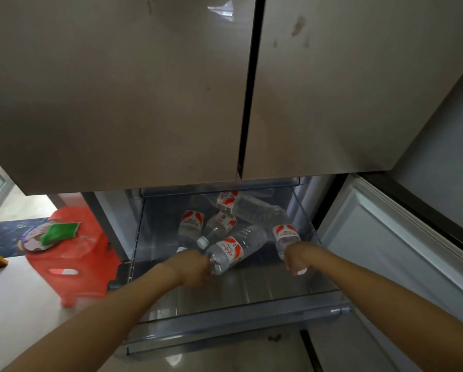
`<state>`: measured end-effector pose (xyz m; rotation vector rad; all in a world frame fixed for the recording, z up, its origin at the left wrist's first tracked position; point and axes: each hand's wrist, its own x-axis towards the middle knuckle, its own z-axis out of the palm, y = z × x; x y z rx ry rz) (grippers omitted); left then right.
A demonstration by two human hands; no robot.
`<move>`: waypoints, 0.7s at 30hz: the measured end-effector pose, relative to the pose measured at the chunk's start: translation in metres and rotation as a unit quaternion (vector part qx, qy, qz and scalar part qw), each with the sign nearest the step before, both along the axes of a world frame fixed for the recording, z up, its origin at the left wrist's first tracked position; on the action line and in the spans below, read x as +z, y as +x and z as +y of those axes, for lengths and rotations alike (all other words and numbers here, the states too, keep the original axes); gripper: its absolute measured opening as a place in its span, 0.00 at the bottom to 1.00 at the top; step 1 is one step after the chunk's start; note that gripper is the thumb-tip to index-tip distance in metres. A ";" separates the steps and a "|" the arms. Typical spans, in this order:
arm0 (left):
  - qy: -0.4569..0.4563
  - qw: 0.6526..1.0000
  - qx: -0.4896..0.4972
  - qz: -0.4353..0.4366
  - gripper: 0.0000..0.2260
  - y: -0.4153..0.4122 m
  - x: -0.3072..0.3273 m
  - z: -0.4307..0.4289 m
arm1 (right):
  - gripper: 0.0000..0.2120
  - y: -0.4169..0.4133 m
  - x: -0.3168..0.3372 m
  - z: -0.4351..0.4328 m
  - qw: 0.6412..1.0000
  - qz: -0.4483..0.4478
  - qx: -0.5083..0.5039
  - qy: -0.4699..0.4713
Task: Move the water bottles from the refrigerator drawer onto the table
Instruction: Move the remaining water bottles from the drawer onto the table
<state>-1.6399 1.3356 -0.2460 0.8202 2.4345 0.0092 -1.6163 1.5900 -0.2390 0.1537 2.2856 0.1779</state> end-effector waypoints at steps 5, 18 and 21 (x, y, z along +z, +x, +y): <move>0.050 0.995 -0.027 0.083 0.13 -0.005 0.058 0.004 | 0.18 0.011 0.077 -0.004 0.995 0.085 0.056 -0.017; 0.070 0.988 -0.027 0.138 0.06 -0.007 0.094 -0.009 | 0.05 0.010 0.103 0.008 0.974 0.145 0.080 -0.154; 0.059 0.988 -0.018 0.144 0.11 -0.005 0.094 -0.002 | 0.08 0.005 0.103 0.008 0.975 0.157 0.069 -0.143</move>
